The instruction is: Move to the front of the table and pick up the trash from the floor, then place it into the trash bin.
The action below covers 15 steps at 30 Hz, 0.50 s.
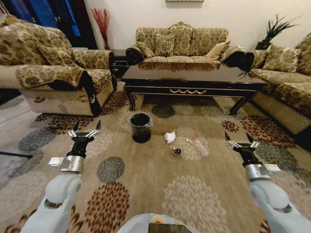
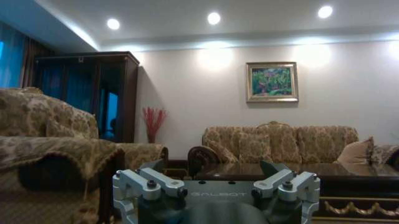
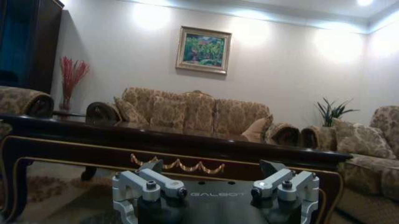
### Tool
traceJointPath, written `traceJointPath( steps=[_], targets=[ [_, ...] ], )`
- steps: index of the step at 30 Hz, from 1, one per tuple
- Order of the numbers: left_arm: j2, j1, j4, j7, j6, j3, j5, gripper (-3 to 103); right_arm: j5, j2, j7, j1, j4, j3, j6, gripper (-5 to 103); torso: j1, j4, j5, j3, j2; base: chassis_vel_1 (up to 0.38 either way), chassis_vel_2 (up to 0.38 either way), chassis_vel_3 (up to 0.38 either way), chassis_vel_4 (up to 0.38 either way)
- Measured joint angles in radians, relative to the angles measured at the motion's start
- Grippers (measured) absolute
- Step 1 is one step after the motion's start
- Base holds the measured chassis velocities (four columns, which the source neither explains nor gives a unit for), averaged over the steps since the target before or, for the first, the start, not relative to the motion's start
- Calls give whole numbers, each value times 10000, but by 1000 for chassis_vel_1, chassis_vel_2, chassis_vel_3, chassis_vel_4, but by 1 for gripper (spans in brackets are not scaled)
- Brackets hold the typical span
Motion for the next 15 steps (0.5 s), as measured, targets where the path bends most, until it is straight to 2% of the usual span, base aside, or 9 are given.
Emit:
traceJointPath(
  steps=[3,6,9,12,13,15],
  targets=[
    [21,-3,-2,9,-6,8,0,100,-7,0,7,92,-132,-38,45,100,0,-3,-10,1,2,-353,360,355,-354],
    [37,-6,3,11,-7,7,-1,100,-17,0,32,131,-199,-74,71,100,0,-1,0,2,2,-359,347,363,-341],
    [45,-10,29,16,-9,10,-5,100,-26,-1,84,178,-257,-138,110,100,0,-6,-15,1,6,-360,361,356,-360],
    [39,-25,87,18,-12,81,-11,100,10,32,82,311,-353,-337,396,100,1,-2,3,3,7,-355,360,353,-363],
    [29,-29,105,12,-11,128,-20,100,12,43,80,355,-367,-367,461,100,1,-6,-13,4,7,-371,324,340,-356],
    [5,-30,115,-47,21,223,-35,100,10,57,80,382,-378,-404,497,100,4,-4,-13,7,7,-342,308,305,-315]
  ],
)
